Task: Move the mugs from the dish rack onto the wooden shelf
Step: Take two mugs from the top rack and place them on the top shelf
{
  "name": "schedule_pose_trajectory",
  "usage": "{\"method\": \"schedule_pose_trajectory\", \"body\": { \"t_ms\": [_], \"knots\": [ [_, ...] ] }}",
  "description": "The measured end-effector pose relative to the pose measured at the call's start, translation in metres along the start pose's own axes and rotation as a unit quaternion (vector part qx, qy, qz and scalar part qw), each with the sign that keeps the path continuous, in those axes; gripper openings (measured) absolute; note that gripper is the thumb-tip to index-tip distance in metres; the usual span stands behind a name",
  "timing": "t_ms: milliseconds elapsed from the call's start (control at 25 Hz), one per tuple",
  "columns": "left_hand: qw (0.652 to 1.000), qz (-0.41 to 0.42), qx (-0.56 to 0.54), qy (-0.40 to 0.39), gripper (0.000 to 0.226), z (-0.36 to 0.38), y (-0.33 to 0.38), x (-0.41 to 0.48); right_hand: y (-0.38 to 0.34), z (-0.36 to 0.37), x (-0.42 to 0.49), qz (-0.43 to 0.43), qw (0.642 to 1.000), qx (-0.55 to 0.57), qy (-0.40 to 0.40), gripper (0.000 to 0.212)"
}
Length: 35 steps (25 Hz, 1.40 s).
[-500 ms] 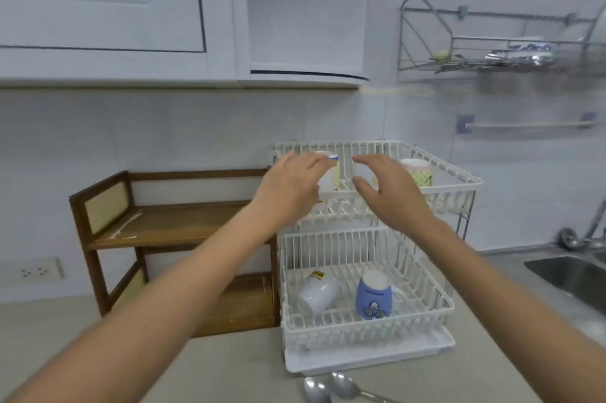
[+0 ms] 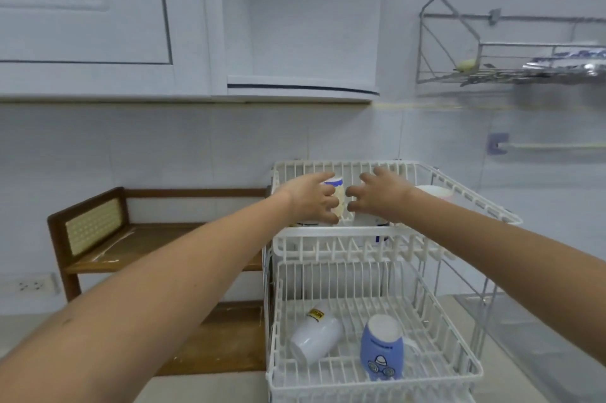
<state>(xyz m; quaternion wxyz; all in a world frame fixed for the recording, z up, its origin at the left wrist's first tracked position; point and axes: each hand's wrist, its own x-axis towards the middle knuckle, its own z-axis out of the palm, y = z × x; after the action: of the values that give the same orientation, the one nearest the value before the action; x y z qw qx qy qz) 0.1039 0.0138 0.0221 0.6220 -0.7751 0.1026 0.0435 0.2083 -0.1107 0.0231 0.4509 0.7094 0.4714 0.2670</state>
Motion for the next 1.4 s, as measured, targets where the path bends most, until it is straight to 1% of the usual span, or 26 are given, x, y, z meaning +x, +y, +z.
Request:
{"method": "schedule_pose_trajectory", "body": {
  "t_ms": [80, 120, 200, 240, 280, 320, 360, 400, 440, 480, 560, 600, 680, 720, 760, 800, 840, 880, 920, 960, 1080, 1160, 1200, 1240, 1320, 1400],
  "knots": [
    [1.0, -0.002, 0.016, 0.007, 0.077, 0.002, 0.0, 0.0, -0.004, 0.006, 0.002, -0.006, 0.998, -0.059, 0.017, 0.055],
    [1.0, -0.017, 0.01, 0.02, 0.077, 0.003, -0.002, -0.001, -0.001, 0.009, 0.001, -0.001, 0.998, -0.058, 0.018, 0.057],
    [0.993, -0.085, -0.047, 0.063, 0.079, 0.004, -0.009, -0.007, 0.012, 0.012, -0.006, 0.041, 0.999, -0.024, 0.011, 0.067],
    [0.982, -0.133, -0.093, 0.096, 0.081, 0.005, -0.013, -0.012, 0.022, 0.012, -0.01, 0.071, 0.997, 0.004, 0.022, 0.07],
    [0.962, -0.184, -0.15, 0.135, 0.082, 0.007, -0.015, -0.019, 0.031, 0.012, -0.014, 0.104, 0.992, 0.046, 0.048, 0.07],
    [0.932, -0.235, -0.21, 0.181, 0.085, 0.012, -0.017, -0.028, 0.037, 0.012, -0.017, 0.138, 0.981, 0.108, 0.083, 0.069],
    [0.889, -0.287, -0.262, 0.243, 0.087, 0.02, -0.015, -0.038, 0.041, 0.008, -0.02, 0.166, 0.96, 0.19, 0.119, 0.069],
    [0.832, -0.342, -0.305, 0.314, 0.088, 0.028, -0.012, -0.051, 0.043, 0.002, -0.023, 0.184, 0.93, 0.28, 0.149, 0.069],
    [0.769, -0.399, -0.337, 0.369, 0.089, 0.035, -0.007, -0.063, 0.043, -0.006, -0.028, 0.191, 0.889, 0.377, 0.176, 0.066],
    [0.712, -0.45, -0.372, 0.389, 0.09, 0.045, -0.002, -0.079, 0.038, -0.02, -0.029, 0.187, 0.836, 0.476, 0.198, 0.061],
    [0.611, -0.534, -0.45, 0.374, 0.093, 0.062, 0.011, -0.103, 0.023, -0.05, -0.033, 0.16, 0.728, 0.622, 0.24, 0.051],
    [0.579, -0.558, -0.477, 0.355, 0.092, 0.068, 0.019, -0.112, 0.014, -0.065, -0.036, 0.142, 0.686, 0.665, 0.26, 0.051],
    [0.558, -0.587, -0.488, 0.324, 0.086, 0.091, 0.034, -0.134, -0.011, -0.104, -0.028, 0.116, 0.617, 0.723, 0.289, 0.06],
    [0.545, -0.603, -0.494, 0.309, 0.083, 0.106, 0.039, -0.143, -0.023, -0.122, -0.021, 0.111, 0.583, 0.748, 0.297, 0.061],
    [0.521, -0.623, -0.507, 0.287, 0.079, 0.122, 0.042, -0.153, -0.037, -0.139, -0.009, 0.107, 0.548, 0.775, 0.295, 0.059],
    [0.485, -0.644, -0.529, 0.264, 0.078, 0.138, 0.044, -0.16, -0.051, -0.156, 0.003, 0.105, 0.521, 0.798, 0.285, 0.057],
    [0.441, -0.664, -0.556, 0.237, 0.079, 0.156, 0.045, -0.167, -0.065, -0.172, 0.019, 0.104, 0.509, 0.809, 0.276, 0.058],
    [0.401, -0.677, -0.58, 0.21, 0.082, 0.172, 0.047, -0.171, -0.079, -0.185, 0.037, 0.107, 0.508, 0.811, 0.271, 0.06],
    [0.374, -0.684, -0.598, 0.184, 0.084, 0.188, 0.049, -0.175, -0.093, -0.195, 0.057, 0.116, 0.514, 0.807, 0.267, 0.064],
    [0.358, -0.687, -0.611, 0.163, 0.085, 0.205, 0.052, -0.179, -0.104, -0.203, 0.078, 0.13, 0.52, 0.803, 0.259, 0.067],
    [0.339, -0.675, -0.644, 0.125, 0.08, 0.248, 0.063, -0.186, -0.138, -0.211, 0.14, 0.177, 0.538, 0.803, 0.186, 0.073],
    [0.323, -0.672, -0.654, 0.124, 0.078, 0.274, 0.069, -0.183, -0.158, -0.204, 0.179, 0.193, 0.555, 0.8, 0.119, 0.074],
    [0.313, -0.675, -0.656, 0.125, 0.079, 0.285, 0.073, -0.181, -0.169, -0.199, 0.196, 0.198, 0.552, 0.805, 0.09, 0.073],
    [0.3, -0.676, -0.661, 0.125, 0.08, 0.297, 0.076, -0.179, -0.178, -0.196, 0.212, 0.206, 0.541, 0.812, 0.071, 0.071],
    [0.278, -0.671, -0.676, 0.124, 0.081, 0.316, 0.082, -0.173, -0.191, -0.192, 0.236, 0.231, 0.524, 0.817, 0.065, 0.068],
    [0.264, -0.661, -0.69, 0.131, 0.081, 0.331, 0.088, -0.169, -0.198, -0.191, 0.252, 0.244, 0.538, 0.804, 0.066, 0.066]
  ]
}}
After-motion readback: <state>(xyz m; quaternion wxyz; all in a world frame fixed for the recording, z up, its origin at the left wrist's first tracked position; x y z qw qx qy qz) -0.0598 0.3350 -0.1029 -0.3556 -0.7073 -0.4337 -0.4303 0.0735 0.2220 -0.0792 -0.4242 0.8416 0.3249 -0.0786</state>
